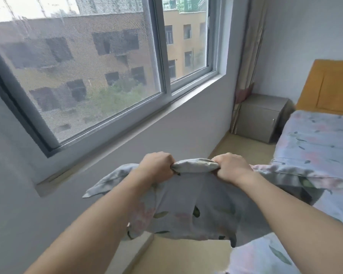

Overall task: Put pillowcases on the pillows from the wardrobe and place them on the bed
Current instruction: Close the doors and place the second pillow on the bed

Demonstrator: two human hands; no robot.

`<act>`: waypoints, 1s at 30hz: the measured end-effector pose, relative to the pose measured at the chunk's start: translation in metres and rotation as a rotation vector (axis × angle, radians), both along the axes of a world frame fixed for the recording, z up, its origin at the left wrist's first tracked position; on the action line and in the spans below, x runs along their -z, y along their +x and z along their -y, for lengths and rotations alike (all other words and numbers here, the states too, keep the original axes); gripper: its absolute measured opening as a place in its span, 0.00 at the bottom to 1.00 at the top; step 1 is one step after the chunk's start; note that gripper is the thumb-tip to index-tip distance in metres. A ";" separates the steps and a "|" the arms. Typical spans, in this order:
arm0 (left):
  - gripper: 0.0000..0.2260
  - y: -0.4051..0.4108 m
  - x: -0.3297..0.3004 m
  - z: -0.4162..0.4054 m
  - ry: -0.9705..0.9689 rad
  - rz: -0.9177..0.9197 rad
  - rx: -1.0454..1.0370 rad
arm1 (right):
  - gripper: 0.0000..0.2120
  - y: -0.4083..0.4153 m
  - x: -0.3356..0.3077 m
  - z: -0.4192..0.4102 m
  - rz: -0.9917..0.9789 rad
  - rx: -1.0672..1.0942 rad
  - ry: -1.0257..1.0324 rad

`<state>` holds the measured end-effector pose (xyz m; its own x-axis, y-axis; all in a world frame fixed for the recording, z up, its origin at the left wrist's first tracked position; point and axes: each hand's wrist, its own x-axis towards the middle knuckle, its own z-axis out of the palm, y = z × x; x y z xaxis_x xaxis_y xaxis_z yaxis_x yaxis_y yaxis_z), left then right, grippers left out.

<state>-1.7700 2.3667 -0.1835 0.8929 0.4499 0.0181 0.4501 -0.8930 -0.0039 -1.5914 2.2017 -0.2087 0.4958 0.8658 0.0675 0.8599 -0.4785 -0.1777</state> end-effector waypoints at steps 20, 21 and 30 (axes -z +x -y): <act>0.13 0.471 0.005 -0.166 0.124 -0.025 0.610 | 0.11 0.357 0.016 -0.101 -0.112 0.596 0.057; 0.11 0.493 0.007 -0.172 0.124 -0.027 0.629 | 0.10 0.375 0.017 -0.105 -0.116 0.609 0.053; 0.14 0.711 0.033 -0.235 0.119 -0.063 0.765 | 0.08 0.560 0.035 -0.158 -0.038 0.707 0.011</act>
<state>-1.0587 2.6013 -0.2166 0.9553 -0.2938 -0.0330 -0.2956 -0.9472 -0.1242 -1.0310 2.3597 -0.2441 0.9413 0.3345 0.0456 0.3364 -0.9181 -0.2096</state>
